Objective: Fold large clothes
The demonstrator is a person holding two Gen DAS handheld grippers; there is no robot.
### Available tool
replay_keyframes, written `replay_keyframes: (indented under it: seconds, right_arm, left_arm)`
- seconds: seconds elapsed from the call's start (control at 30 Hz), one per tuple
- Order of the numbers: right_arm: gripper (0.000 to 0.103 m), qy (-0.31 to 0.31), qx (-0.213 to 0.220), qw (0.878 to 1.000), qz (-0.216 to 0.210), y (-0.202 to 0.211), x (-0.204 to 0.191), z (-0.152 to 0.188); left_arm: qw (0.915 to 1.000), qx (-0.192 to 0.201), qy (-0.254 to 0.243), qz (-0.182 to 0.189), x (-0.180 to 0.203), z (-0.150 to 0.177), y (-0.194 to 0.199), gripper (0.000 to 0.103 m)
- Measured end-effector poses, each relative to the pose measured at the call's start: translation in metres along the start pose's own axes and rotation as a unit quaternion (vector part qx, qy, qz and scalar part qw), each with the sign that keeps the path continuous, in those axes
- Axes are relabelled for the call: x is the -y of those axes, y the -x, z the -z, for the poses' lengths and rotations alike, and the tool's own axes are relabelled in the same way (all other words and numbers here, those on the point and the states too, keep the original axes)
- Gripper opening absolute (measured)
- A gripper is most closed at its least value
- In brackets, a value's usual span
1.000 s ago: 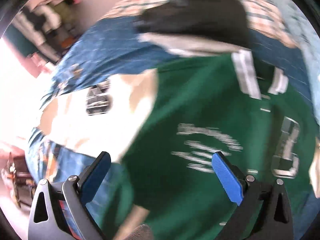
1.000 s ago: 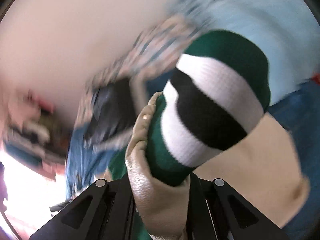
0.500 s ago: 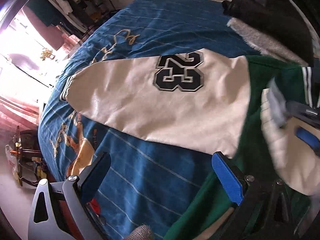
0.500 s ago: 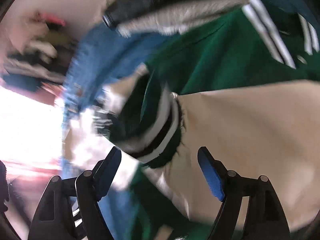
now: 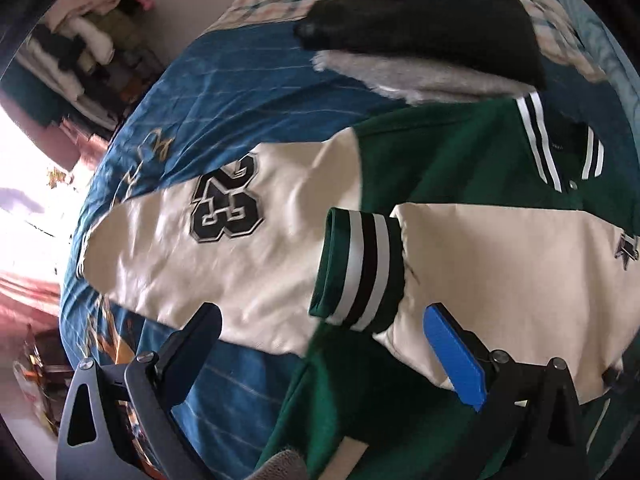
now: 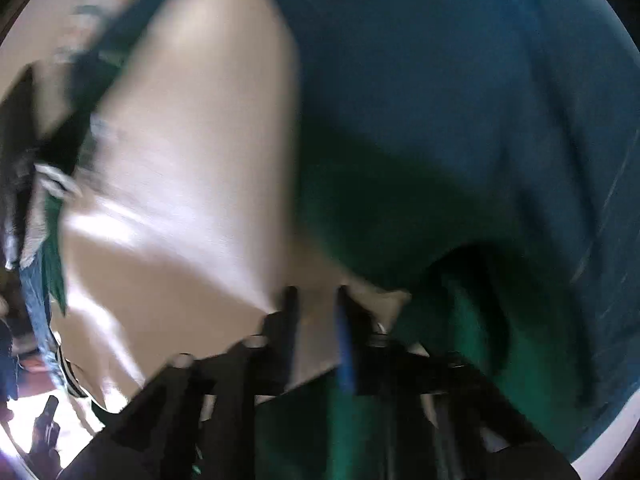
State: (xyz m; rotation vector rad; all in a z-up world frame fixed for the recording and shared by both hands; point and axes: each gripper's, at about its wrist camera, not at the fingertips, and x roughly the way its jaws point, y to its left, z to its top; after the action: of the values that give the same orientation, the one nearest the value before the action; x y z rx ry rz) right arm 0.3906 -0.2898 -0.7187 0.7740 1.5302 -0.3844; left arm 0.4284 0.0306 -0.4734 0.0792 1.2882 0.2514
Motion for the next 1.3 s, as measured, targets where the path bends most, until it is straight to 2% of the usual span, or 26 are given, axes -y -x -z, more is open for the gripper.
replay_keyframes:
  seconds: [0.07, 0.1, 0.13, 0.2, 0.27, 0.33, 0.4, 0.43, 0.47, 0.57, 0.6, 0.63, 0.67, 0.7, 0.77, 0.83, 0.87, 0.9, 0.93, 0.97, 1.0, 1.07, 1.1, 1.17, 1.23, 1.3]
  right_arm:
    - [0.002, 0.015, 0.0, 1.0, -0.007, 0.005, 0.003, 0.004]
    - [0.008, 0.016, -0.006, 1.0, -0.005, 0.011, 0.0, 0.004]
    - [0.009, 0.005, -0.004, 1.0, -0.016, 0.018, 0.0, 0.004]
    - [0.009, -0.016, 0.026, 0.997, -0.069, 0.039, -0.003, -0.004]
    - [0.009, -0.011, 0.06, 0.993, -0.1, 0.049, -0.014, -0.018]
    - [0.009, -0.008, 0.073, 0.99, -0.123, 0.04, -0.026, -0.036]
    - [0.009, -0.01, 0.056, 0.987, -0.15, 0.014, -0.042, -0.053]
    - [0.009, 0.005, 0.032, 0.987, -0.158, -0.008, -0.052, -0.062]
    - [0.009, 0.024, 0.001, 0.99, -0.142, -0.028, -0.065, -0.069]
    - [0.01, 0.052, 0.004, 0.994, -0.095, -0.022, -0.086, -0.072]
    - [0.015, 0.063, 0.006, 0.993, -0.1, -0.015, -0.09, -0.067]
    - [0.027, 0.064, 0.008, 0.992, -0.11, -0.008, -0.091, -0.062]
    - [0.034, 0.064, 0.012, 0.99, -0.122, 0.0, -0.091, -0.055]
    - [0.044, 0.066, 0.015, 0.99, -0.124, 0.006, -0.089, -0.049]
    - [0.045, 0.072, 0.023, 0.989, -0.123, 0.016, -0.091, -0.034]
    - [0.045, 0.077, 0.024, 0.99, -0.117, 0.02, -0.091, -0.021]
    - [0.045, 0.074, 0.025, 0.99, -0.116, 0.022, -0.086, -0.015]
    - [0.045, 0.069, 0.025, 0.99, -0.119, 0.028, -0.077, -0.013]
    - [0.045, 0.064, 0.024, 0.991, -0.119, 0.028, -0.077, -0.009]
    - [0.045, 0.057, 0.022, 0.992, -0.115, 0.028, -0.076, -0.006]
    - [0.045, 0.048, 0.023, 0.992, -0.114, 0.031, -0.069, -0.003]
    - [0.045, 0.03, 0.028, 0.993, -0.111, 0.05, -0.045, -0.006]
    - [0.045, 0.023, 0.032, 0.993, -0.112, 0.054, -0.04, -0.005]
    - [0.045, 0.01, 0.045, 0.992, -0.115, 0.067, -0.026, -0.005]
    - [0.045, 0.013, 0.052, 0.992, -0.112, 0.073, -0.021, -0.006]
    - [0.045, 0.024, 0.048, 0.994, -0.097, 0.066, -0.022, -0.007]
  left_arm:
    - [0.9999, -0.013, -0.002, -0.003, 0.004, -0.001, -0.004, 0.103]
    - [0.9999, -0.015, -0.004, -0.008, 0.004, 0.0, -0.006, 0.103]
    - [0.9997, -0.015, -0.007, -0.02, 0.003, 0.0, -0.007, 0.103]
    - [0.9992, -0.016, -0.002, -0.036, -0.003, 0.0, -0.01, 0.103]
    - [0.9983, -0.027, 0.017, -0.049, -0.014, 0.0, -0.015, 0.103]
    - [0.9966, -0.038, 0.042, -0.059, -0.027, 0.002, -0.02, 0.103]
    - [0.9945, -0.045, 0.065, -0.069, -0.041, 0.004, -0.025, 0.103]
    - [0.9935, -0.047, 0.078, -0.068, -0.048, 0.005, -0.027, 0.103]
    - [0.9924, -0.049, 0.094, -0.064, -0.056, 0.005, -0.029, 0.103]
    - [0.988, -0.053, 0.144, -0.022, -0.076, 0.007, -0.034, 0.103]
    - [0.9861, -0.051, 0.158, -0.006, -0.08, 0.007, -0.035, 0.103]
    - [0.9838, -0.051, 0.171, 0.015, -0.083, 0.007, -0.038, 0.103]
    - [0.9805, -0.055, 0.183, 0.043, -0.084, 0.005, -0.043, 0.103]
    - [0.9754, -0.061, 0.194, 0.086, -0.083, 0.002, -0.049, 0.103]
    - [0.9626, -0.081, 0.206, 0.156, -0.073, -0.005, -0.061, 0.103]
    - [0.9518, -0.091, 0.214, 0.2, -0.062, -0.012, -0.073, 0.103]
    - [0.9506, -0.095, 0.209, 0.209, -0.052, -0.018, -0.082, 0.103]
    - [0.9528, -0.093, 0.202, 0.207, -0.045, -0.022, -0.086, 0.094]
    - [0.9617, -0.083, 0.182, 0.188, -0.033, -0.028, -0.092, 0.076]
    - [0.9703, -0.081, 0.158, 0.165, -0.023, -0.033, -0.094, 0.039]
    - [0.9746, -0.078, 0.144, 0.153, -0.018, -0.037, -0.094, 0.013]
    - [0.9783, -0.039, 0.136, 0.151, -0.02, -0.045, -0.077, 0.011]
    - [0.9797, -0.006, 0.138, 0.145, -0.028, -0.051, -0.062, 0.01]
    - [0.9789, 0.039, 0.15, 0.133, -0.048, -0.06, -0.04, 0.01]
    - [0.9776, 0.047, 0.168, 0.118, -0.068, -0.065, -0.038, 0.01]
    - [0.9787, 0.034, 0.176, 0.1, -0.079, -0.066, -0.053, 0.01]
